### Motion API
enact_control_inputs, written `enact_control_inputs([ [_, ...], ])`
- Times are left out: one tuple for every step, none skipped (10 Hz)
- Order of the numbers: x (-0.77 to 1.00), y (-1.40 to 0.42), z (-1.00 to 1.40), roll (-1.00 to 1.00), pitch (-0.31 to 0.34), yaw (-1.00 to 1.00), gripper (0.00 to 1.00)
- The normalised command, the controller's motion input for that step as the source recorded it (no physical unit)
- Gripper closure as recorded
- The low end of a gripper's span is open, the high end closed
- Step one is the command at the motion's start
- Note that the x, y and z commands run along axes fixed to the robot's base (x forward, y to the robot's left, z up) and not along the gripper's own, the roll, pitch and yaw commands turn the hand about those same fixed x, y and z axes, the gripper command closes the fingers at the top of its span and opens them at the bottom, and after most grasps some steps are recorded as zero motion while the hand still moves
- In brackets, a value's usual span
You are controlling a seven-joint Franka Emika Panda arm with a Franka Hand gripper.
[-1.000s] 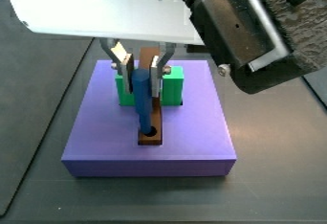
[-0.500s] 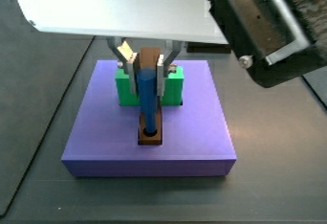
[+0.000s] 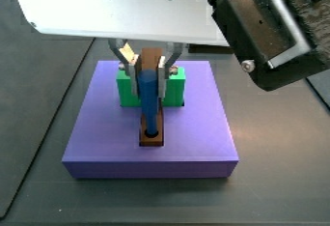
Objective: Pick up the blue object. Move up. Place the blue object on the fixture. Regrasp the blue object. Move to above the board. Insert the blue object.
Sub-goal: Insert the blue object.
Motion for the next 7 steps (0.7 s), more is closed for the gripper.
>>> enact_control_inputs([
  [0.00, -0.07, 0.00, -0.09, 0.000, 0.03, 1.00],
  [0.00, -0.07, 0.00, -0.10, 0.000, 0.03, 1.00],
  [0.00, -0.03, 0.00, -0.11, 0.000, 0.01, 1.00],
  [0.00, 0.00, -0.06, -0.11, -0.001, 0.02, 1.00],
  [0.00, 0.00, -0.12, -0.10, -0.010, 0.01, 1.00],
  [0.00, 0.00, -0.16, -0.10, -0.023, 0.01, 1.00],
  [0.00, 0.00, -0.13, -0.14, -0.009, 0.00, 1.00],
])
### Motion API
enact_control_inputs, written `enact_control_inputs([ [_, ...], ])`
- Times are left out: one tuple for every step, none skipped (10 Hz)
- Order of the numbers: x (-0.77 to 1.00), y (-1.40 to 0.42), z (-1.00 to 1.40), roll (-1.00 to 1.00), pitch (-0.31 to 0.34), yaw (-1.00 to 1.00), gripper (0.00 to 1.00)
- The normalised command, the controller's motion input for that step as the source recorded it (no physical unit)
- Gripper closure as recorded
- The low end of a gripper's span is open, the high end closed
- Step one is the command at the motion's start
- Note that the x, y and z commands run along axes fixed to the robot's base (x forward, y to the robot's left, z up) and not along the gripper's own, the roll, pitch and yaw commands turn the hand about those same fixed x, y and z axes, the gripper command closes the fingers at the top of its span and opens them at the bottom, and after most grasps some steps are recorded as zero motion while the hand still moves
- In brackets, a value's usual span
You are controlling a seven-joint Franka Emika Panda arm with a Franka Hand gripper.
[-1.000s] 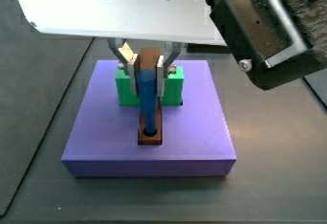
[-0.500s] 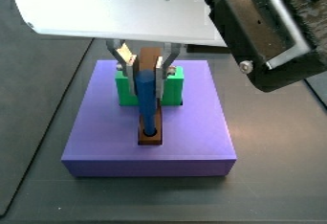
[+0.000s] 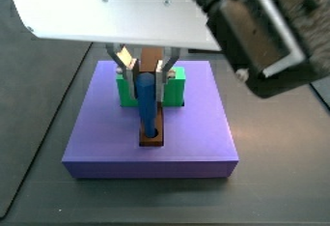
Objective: Pick up the blue object. Move up. Place the blue object on the fixture. Regrasp the blue object. Move to above the board. Insert the blue object.
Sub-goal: Insert the blue object.
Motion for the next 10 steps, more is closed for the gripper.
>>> enact_control_inputs([
  [0.07, 0.00, -0.27, -0.15, -0.006, 0.02, 1.00],
  [0.21, 0.05, -0.31, -0.13, 0.000, 0.05, 1.00],
  [0.18, 0.13, -0.27, -0.13, 0.000, 0.03, 1.00],
  [0.13, 0.18, -0.20, -0.15, 0.000, 0.03, 1.00],
  [0.07, 0.22, -0.16, -0.16, 0.000, 0.01, 1.00],
  [0.01, 0.19, -0.09, -0.13, 0.000, 0.00, 1.00],
  [0.01, 0.19, -0.06, -0.08, 0.020, 0.00, 1.00],
  [0.00, 0.10, -0.17, -0.08, 0.000, 0.00, 1.00],
  [0.00, 0.00, -0.25, -0.02, -0.046, 0.04, 1.00],
  [-0.04, -0.17, -0.20, 0.03, -0.076, 0.20, 1.00],
])
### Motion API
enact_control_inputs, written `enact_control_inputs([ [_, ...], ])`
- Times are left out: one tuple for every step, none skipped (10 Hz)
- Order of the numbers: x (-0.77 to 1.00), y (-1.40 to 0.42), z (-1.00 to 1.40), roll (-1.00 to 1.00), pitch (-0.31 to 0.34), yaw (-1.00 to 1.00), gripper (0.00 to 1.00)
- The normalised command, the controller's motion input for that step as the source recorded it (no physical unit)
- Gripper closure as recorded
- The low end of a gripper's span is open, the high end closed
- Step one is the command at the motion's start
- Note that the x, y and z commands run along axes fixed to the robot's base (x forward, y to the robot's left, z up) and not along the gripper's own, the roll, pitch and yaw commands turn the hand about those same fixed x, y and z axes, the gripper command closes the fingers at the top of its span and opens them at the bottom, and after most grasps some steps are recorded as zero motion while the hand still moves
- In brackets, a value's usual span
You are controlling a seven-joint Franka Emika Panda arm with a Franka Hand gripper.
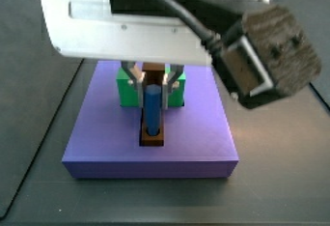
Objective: Pick up the blue object. Move up. Place the blue object on the fixture. Regrasp the blue object. Move to above the board. Insert the blue object.
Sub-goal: Insert the blue object.
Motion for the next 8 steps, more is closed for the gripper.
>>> enact_control_inputs([
  [-0.02, -0.19, -0.15, 0.07, -0.061, 0.21, 1.00],
  [0.00, -0.13, -0.15, 0.07, -0.046, 0.19, 1.00],
  [0.00, -0.11, -0.16, 0.11, -0.040, 0.20, 1.00],
  [0.00, -0.11, -0.20, 0.17, -0.037, 0.21, 1.00],
  [0.07, -0.09, -0.36, 0.16, 0.000, 0.19, 1.00],
  [0.07, -0.17, -0.43, 0.18, 0.000, 0.15, 1.00],
  [0.04, -0.18, -0.41, 0.17, -0.003, 0.14, 1.00],
  [0.00, 0.00, 0.00, 0.00, 0.000, 0.00, 1.00],
])
